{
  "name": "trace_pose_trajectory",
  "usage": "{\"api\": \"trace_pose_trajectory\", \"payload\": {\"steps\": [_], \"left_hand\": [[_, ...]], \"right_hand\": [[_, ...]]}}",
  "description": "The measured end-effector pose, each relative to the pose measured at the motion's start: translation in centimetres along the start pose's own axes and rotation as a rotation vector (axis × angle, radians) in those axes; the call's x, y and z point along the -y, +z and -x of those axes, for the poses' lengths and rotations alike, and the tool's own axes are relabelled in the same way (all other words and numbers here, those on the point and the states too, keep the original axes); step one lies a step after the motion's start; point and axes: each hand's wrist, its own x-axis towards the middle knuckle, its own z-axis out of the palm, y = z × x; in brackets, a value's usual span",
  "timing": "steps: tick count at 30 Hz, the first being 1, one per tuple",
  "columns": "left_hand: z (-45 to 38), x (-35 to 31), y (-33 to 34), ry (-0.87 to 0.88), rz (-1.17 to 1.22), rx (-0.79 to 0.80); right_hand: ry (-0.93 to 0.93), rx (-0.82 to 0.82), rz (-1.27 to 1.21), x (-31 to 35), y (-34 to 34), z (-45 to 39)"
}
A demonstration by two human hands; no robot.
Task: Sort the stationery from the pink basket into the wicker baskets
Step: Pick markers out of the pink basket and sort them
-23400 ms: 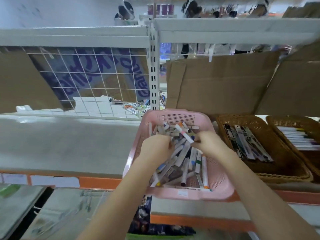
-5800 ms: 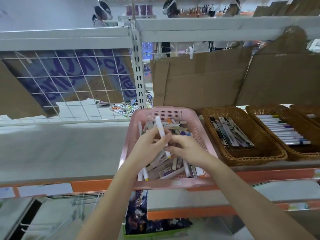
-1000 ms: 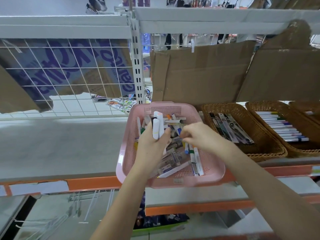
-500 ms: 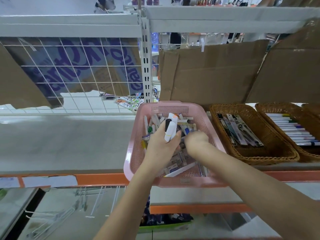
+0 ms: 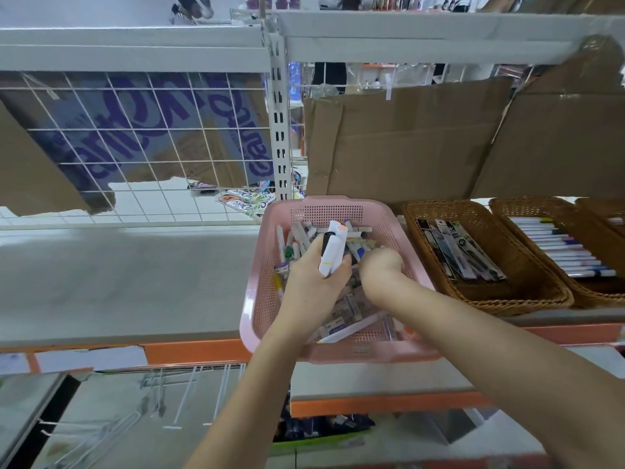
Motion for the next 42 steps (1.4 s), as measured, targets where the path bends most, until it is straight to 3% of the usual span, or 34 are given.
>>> {"api": "trace_pose_trajectory", "payload": {"steps": [4,8,11,13,18,22,31,36,42], "left_hand": [[0.0,0.0,-0.1,0.000,0.021,-0.018],[-0.1,-0.3,-0.2,0.028,0.024,-0.045],[-0.1,-0.4,-0.3,0.020,0.031,-0.049],[0.0,-0.3,-0.4,0.001,0.066,-0.049],[-0.2,-0.8,-0.4,-0.025,0.193,-0.074],[-0.3,-1.1,-0.5,-0.038,0.297,-0.129],[-0.4,-0.2,-0.4,-0.049,0.275,-0.202],[-0.9,0.3,0.0,-0.016,0.126,-0.239],[-1.0,0.6,0.0,0.037,0.121,-0.255]], "right_hand": [[-0.025,0.000,-0.056,-0.1,-0.6,0.1],[0.014,0.020,-0.294,-2.9,-2.0,1.3],[-0.064,0.011,-0.439,-6.0,-2.3,3.0],[-0.113,-0.014,-0.615,-7.8,-2.0,4.4],[-0.280,-0.109,-1.364,-6.8,-1.4,8.1],[-0.409,-0.199,-1.630,-3.0,-0.6,9.7],[-0.524,-0.489,-1.407,0.0,0.2,10.2],[-0.447,-0.489,-1.256,-0.4,0.8,9.5],[-0.361,-0.427,-0.969,-1.5,2.1,9.1]]}}
